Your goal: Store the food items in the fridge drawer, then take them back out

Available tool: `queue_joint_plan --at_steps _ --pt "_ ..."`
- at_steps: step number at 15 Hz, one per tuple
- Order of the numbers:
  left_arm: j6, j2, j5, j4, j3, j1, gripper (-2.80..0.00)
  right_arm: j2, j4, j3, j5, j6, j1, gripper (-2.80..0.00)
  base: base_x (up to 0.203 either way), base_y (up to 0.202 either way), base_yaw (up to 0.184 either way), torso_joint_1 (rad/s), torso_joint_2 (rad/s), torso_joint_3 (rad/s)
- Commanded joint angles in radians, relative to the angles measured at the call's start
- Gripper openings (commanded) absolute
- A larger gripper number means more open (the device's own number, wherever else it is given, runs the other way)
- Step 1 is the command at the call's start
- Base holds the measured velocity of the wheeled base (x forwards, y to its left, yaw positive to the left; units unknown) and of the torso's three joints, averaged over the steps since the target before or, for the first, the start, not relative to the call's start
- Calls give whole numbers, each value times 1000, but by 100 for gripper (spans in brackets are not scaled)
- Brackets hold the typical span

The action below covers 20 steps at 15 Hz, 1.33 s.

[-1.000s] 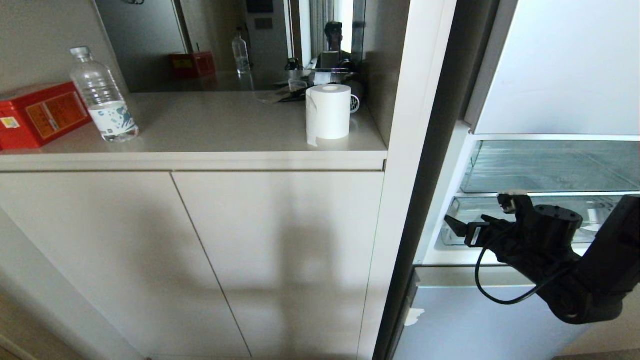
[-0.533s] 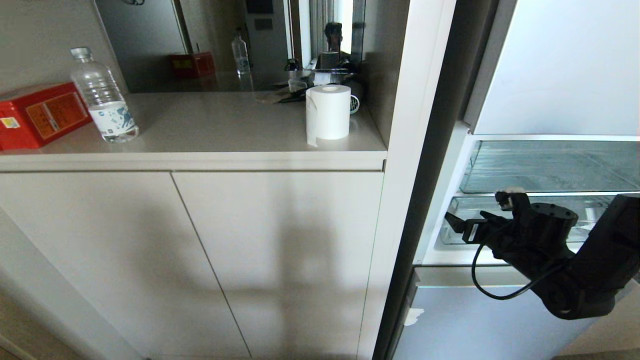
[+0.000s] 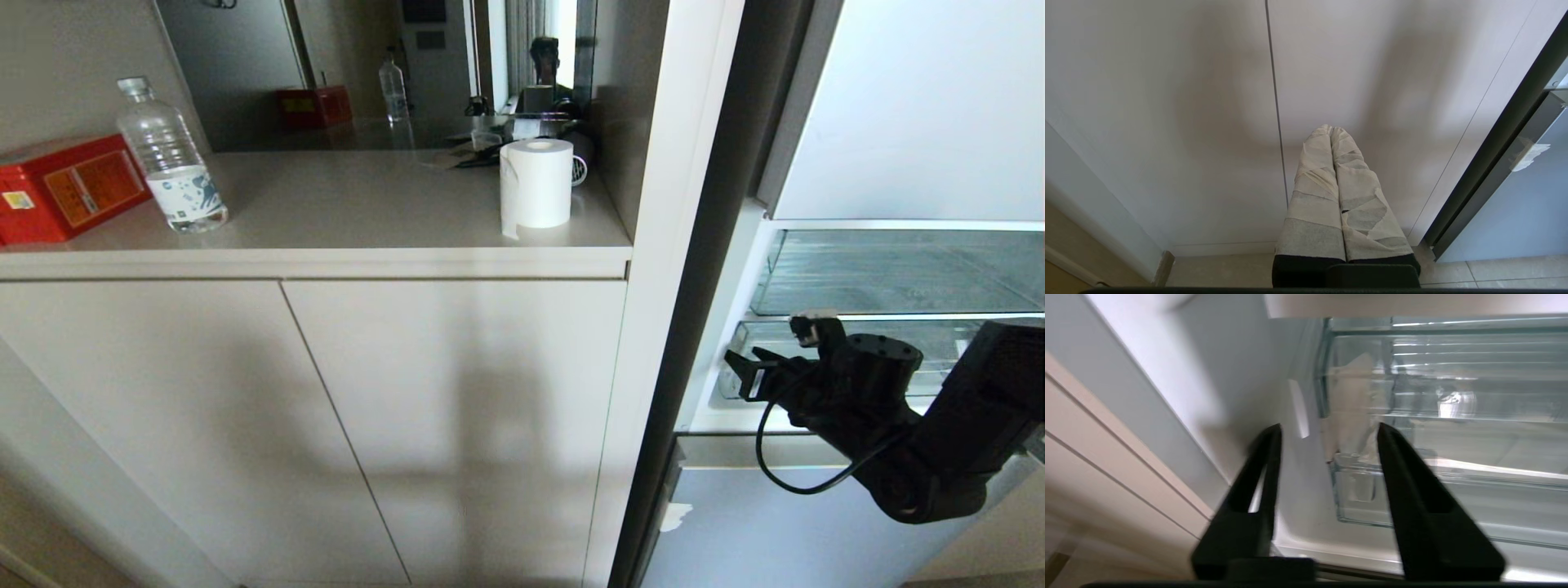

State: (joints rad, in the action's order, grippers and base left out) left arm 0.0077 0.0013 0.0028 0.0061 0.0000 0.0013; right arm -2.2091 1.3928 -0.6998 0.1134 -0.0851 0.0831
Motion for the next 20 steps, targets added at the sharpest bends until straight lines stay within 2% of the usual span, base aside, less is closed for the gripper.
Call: queue_joint_plan --at_steps 1,8,12,15,20 --pt "0 0 0 0 0 0 -280 -3 9 -2 -13 -1 30 -280 0 0 0 0 0 0" --pt "0 0 0 0 0 0 -280 23 33 34 -37 -2 44 -280 0 0 0 0 0 0" --pt "0 0 0 0 0 0 -280 68 119 183 -36 -3 46 -280 0 0 0 0 0 0" --pt "0 0 0 0 0 0 -280 124 136 324 -33 -13 46 -280 0 0 0 0 0 0" --pt "0 0 0 0 0 0 -280 274 137 524 -29 -99 46 -280 0 0 0 0 0 0"
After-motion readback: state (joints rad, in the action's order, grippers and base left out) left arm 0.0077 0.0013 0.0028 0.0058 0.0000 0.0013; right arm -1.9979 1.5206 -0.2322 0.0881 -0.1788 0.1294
